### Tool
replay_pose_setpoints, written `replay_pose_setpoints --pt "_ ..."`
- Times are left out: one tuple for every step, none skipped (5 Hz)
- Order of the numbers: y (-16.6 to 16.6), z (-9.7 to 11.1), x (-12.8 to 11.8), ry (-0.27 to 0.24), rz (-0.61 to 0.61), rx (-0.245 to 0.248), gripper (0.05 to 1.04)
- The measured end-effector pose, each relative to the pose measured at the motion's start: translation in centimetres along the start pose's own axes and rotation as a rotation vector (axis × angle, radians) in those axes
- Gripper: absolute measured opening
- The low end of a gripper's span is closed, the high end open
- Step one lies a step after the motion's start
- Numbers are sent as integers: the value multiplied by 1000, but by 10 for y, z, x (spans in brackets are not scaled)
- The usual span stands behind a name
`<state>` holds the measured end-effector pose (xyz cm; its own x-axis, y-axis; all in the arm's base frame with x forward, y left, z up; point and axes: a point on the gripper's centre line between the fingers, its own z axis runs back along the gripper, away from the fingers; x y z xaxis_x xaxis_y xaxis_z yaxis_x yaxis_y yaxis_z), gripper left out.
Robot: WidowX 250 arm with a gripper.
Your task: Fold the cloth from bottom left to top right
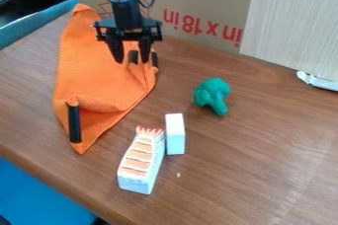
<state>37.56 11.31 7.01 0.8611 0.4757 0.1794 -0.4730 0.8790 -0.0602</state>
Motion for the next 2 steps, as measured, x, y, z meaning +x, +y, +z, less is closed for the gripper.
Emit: replay_pose_setpoints --pt "17 35 7 -51 69 -11 997" --pt "37 73 10 -74 107 -70 1001"
